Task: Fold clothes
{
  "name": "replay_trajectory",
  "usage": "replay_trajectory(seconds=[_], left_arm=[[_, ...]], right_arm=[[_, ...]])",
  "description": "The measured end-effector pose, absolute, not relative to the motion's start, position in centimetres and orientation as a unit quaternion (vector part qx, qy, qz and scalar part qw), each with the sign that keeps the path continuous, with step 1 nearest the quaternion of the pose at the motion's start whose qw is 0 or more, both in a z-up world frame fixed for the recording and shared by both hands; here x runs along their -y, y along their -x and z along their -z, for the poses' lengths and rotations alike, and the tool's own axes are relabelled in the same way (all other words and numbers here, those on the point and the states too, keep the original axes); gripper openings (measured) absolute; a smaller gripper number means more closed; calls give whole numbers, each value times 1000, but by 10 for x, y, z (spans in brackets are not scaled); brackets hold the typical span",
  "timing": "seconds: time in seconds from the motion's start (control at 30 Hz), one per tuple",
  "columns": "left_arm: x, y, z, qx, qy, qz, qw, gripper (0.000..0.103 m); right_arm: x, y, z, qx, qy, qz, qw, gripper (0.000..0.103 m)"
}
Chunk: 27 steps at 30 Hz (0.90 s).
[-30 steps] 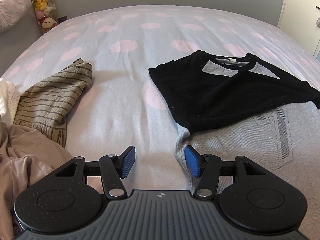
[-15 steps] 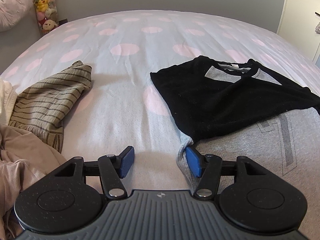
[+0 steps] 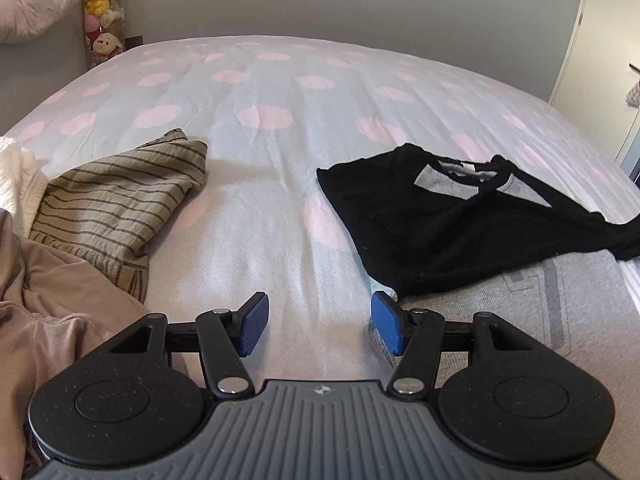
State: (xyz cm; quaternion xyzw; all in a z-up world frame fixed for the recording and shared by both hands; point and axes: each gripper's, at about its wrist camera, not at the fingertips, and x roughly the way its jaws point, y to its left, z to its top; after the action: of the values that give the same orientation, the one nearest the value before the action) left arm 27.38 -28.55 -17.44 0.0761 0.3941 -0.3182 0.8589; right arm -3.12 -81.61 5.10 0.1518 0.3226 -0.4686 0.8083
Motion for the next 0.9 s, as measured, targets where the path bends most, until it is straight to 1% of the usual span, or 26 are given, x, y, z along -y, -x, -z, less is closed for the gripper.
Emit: replay_trajectory(seconds=[0.13,0.27,0.43,0.6,0.9], left_arm=[[278,-278,172,-398,-67,320,857,55],[275,-280,173,-398,-74,321,856,55],[277,-277,172,-397,-86,330,852,55],[272,-280,170,-399,-68,336,851,55],[268,-293,175,-403,-49,328,853,55]], right_arm=[[759,-21,-108,-299,-124,418,849,10],[699,-72,-144,-297,-111,364,876,10],[635,-129,-150,-311,-114,301,894,10],[590,-179,-115,-340,-130,249,897,10],[529,-250,7,-408,-177,140,885,10]])
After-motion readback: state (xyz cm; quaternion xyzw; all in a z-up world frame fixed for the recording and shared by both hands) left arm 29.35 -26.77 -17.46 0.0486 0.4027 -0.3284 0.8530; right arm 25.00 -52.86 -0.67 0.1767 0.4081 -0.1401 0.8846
